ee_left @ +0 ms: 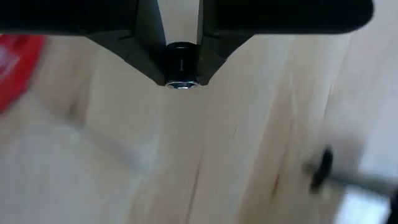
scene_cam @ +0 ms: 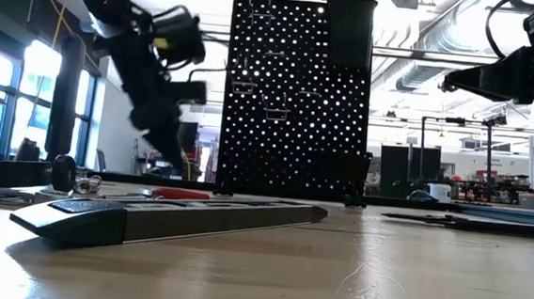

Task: Hang tools onto peg board
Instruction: Put the socket into the bottom black bin on the peg board

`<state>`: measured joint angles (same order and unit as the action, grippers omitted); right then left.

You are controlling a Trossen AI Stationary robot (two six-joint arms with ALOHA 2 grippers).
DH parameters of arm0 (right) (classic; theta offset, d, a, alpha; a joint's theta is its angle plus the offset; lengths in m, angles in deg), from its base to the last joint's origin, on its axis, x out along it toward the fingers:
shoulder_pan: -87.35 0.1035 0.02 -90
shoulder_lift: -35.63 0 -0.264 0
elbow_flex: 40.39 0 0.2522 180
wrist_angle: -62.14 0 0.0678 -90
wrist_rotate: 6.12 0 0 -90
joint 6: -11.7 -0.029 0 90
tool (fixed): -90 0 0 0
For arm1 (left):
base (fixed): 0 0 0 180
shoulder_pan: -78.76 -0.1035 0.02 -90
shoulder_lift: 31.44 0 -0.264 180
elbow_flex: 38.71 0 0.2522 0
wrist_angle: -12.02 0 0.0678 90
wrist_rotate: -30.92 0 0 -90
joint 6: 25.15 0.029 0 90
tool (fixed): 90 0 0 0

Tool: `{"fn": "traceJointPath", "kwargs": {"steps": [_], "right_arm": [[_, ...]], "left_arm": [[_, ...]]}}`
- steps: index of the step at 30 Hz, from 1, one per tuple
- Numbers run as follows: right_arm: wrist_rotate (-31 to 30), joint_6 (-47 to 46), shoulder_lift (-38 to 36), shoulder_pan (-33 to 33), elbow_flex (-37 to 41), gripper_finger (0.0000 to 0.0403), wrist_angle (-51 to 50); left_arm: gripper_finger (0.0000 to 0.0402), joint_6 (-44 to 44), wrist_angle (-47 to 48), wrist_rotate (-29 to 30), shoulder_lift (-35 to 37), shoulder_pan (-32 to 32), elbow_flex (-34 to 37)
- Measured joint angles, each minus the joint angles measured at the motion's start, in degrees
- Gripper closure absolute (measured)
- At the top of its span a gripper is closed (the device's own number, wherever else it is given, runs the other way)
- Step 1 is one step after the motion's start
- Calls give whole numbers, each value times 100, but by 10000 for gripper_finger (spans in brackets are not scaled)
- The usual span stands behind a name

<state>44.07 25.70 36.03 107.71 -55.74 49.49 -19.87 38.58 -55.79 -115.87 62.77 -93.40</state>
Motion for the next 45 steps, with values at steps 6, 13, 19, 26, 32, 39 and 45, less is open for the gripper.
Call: {"fn": "traceJointPath", "kwargs": {"steps": [6, 13, 19, 26, 32, 39, 45], "right_arm": [[0, 0, 2, 0, 0, 284, 0], [-2, 0, -2, 0, 0, 284, 2], [0, 0, 0, 1, 0, 284, 0], [0, 1, 21, 1, 0, 284, 0], [0, 0, 33, 2, 0, 284, 0], [0, 0, 35, 1, 0, 284, 0], [0, 0, 37, 0, 0, 284, 0]], "left_arm": [[355, -228, -1050, 370, -37, 543, -311], [355, 131, -1998, 1215, -905, 1185, -1044], [355, 299, -1822, 1378, -1975, 1332, -2057], [355, 940, -1835, 1895, -2649, 1632, -2969], [355, 1714, -1855, 2604, -3098, 1799, -3727], [355, 2226, -1847, 3217, -3712, 1638, -4578], [355, 2585, -1640, 3584, -4166, 1472, -5282]]}}
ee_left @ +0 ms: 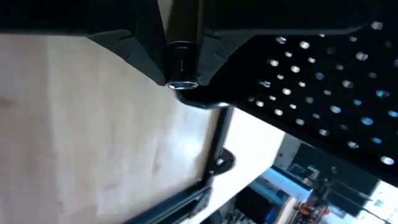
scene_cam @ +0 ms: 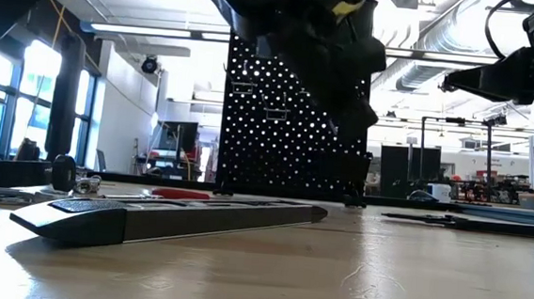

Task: Hang tools onto peg board
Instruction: Put the socket into the bottom black bin on the peg board

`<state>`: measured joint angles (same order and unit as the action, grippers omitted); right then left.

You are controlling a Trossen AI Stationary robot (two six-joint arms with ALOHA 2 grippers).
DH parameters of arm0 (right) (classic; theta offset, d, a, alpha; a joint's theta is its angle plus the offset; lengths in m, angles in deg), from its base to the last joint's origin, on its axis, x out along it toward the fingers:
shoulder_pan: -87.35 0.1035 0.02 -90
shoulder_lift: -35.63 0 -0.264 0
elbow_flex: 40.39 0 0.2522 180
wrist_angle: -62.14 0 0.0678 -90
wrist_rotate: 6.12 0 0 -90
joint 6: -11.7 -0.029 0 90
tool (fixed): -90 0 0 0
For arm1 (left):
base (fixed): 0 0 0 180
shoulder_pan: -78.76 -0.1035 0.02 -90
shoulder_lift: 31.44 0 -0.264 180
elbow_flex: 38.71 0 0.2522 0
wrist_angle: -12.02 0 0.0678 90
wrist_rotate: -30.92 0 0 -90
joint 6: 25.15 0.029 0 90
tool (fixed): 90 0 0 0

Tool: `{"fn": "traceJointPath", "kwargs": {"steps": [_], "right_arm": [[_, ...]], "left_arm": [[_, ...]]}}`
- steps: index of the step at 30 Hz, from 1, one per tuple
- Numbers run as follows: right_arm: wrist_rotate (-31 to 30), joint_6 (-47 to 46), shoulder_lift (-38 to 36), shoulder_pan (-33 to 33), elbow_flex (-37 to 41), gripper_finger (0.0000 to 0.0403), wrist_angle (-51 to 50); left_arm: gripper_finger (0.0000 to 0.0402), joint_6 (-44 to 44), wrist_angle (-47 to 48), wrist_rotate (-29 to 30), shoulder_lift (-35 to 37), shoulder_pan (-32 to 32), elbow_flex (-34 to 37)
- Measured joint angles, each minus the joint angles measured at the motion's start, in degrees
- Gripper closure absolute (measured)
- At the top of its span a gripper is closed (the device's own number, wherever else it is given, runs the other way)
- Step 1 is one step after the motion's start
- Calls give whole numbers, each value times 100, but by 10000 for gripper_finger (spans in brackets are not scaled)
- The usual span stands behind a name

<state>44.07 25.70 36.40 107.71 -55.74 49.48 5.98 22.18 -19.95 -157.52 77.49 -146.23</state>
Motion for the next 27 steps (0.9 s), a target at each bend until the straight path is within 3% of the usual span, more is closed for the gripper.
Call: {"fn": "traceJointPath", "kwargs": {"steps": [6, 14, 27], "right_arm": [[2, 0, 4, 2, 0, 284, 0], [12, 0, 3, 2, 0, 284, 0], [37, 0, 4, 2, 0, 284, 0]], "left_arm": [[355, -246, 565, -151, -19, -64, -163], [355, -1042, 2000, -681, 355, 260, -161], [355, -1727, 2382, -1325, 966, 815, -152]]}}
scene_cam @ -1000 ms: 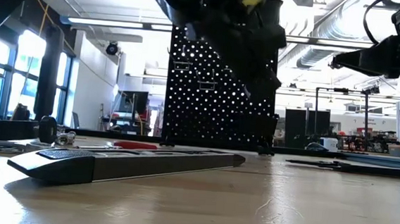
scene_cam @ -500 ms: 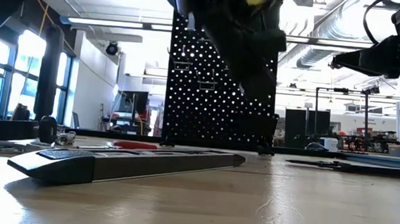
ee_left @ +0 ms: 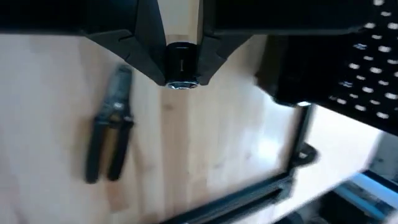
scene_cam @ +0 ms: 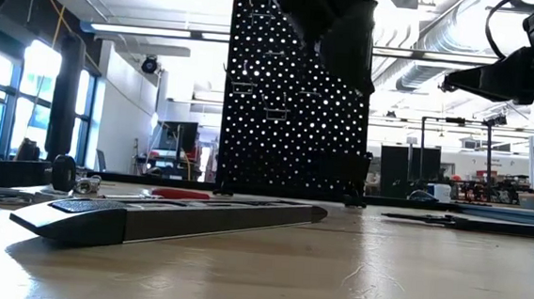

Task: Hang tools onto peg board
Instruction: Put the socket into the bottom black bin on the peg board

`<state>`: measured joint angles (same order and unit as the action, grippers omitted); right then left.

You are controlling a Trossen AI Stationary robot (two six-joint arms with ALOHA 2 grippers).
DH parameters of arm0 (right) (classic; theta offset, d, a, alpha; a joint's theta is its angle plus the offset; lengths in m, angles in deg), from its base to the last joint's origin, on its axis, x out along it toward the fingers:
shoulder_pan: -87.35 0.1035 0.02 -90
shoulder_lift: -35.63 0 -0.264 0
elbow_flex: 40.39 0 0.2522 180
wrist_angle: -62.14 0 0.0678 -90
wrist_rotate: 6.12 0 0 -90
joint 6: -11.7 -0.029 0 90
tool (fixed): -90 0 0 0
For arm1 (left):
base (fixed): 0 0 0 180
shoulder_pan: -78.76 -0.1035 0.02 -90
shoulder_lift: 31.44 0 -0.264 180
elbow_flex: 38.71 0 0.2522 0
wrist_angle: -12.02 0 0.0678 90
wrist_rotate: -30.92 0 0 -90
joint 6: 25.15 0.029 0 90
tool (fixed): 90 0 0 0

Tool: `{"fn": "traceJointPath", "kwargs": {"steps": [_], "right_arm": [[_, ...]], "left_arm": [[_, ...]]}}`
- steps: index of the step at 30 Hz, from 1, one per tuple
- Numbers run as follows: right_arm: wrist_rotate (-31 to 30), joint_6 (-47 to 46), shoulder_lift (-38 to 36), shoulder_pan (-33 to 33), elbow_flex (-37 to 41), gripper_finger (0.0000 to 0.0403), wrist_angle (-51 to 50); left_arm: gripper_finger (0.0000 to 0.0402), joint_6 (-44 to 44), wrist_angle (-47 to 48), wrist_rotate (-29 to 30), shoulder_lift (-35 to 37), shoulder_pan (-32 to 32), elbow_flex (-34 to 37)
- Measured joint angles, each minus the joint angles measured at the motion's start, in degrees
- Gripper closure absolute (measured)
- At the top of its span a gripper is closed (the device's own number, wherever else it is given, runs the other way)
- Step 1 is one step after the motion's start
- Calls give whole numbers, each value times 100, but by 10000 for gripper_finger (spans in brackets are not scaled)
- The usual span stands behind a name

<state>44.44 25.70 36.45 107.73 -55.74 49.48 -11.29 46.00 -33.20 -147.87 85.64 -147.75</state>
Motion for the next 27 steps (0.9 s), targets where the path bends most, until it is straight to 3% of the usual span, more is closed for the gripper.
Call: {"fn": "traceJointPath", "kwargs": {"steps": [8, 14, 18, 22, 27], "right_arm": [[89, -114, 1, -2, 0, 284, 0], [285, -474, 2, -2, 0, 284, 382], [937, -787, 31, -9, 23, 284, 696], [1739, -284, 304, -10, 95, 284, 725], [1908, 323, 1015, -2, 101, 283, 1481]], "left_arm": [[356, -568, -1158, -779, 158, 126, 978], [356, -940, -3018, -1334, 587, 109, 2029], [356, -1450, -4223, -2035, 739, -46, 2554], [356, -1957, -4471, -2482, 741, -182, 2777], [356, -2485, -5064, -2721, 733, -242, 2982]]}}
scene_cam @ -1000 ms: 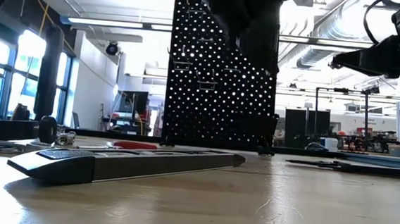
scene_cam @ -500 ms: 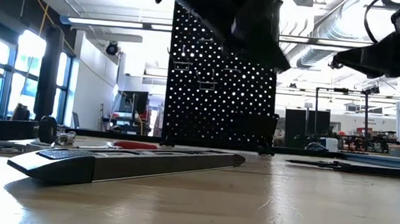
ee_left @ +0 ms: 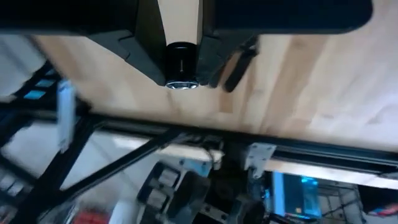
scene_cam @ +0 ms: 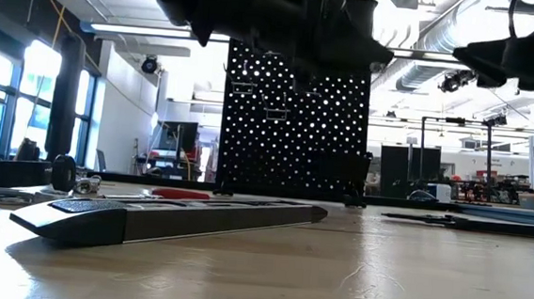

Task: Hang tools onto peg board
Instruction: Put the socket into the bottom black bin on the peg board

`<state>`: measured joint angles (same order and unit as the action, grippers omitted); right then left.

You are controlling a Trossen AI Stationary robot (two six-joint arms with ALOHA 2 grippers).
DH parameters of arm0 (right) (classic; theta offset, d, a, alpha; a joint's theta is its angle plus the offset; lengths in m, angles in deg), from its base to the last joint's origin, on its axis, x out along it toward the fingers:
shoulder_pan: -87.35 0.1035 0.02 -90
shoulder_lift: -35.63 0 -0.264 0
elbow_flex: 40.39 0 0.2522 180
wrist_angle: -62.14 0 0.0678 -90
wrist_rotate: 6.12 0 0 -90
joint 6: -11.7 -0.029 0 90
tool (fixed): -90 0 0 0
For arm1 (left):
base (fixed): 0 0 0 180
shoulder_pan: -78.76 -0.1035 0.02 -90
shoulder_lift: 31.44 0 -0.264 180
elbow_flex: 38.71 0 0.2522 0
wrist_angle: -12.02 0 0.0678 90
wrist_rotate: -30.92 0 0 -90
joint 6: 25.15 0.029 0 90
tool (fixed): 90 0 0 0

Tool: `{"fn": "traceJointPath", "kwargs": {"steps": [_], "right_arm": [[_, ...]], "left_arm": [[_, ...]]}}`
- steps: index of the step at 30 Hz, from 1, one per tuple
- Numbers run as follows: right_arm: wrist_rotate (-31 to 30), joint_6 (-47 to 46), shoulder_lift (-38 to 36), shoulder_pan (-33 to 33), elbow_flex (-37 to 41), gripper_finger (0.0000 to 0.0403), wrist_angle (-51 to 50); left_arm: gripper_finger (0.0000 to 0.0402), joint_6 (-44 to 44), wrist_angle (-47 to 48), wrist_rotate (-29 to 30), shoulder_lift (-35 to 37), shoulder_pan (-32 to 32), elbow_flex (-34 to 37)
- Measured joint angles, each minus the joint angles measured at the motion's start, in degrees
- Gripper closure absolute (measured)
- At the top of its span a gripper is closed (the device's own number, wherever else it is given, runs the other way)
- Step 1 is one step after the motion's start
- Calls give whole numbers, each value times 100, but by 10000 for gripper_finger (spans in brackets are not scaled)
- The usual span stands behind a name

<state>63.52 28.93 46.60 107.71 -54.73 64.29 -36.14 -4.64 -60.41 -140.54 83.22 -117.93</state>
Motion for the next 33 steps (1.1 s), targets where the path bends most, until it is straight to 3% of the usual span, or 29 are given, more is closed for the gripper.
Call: {"fn": "traceJointPath", "kwargs": {"steps": [8, 15, 25, 33], "right_arm": [[430, 1173, 1698, -6, -6, 231, 1941], [411, 1501, 3234, -48, -624, 176, 2208], [-423, 2377, 5126, -33, -2000, 192, 2196], [-863, 2415, 5773, -11, -2425, 231, 2213]], "left_arm": [[356, -691, -497, -95, 0, -2, 34], [356, -1264, -645, -98, -2, -180, 39], [356, -1597, -1029, -186, -7, -257, 39], [356, -1520, -1130, -145, -11, -239, 45]]}}
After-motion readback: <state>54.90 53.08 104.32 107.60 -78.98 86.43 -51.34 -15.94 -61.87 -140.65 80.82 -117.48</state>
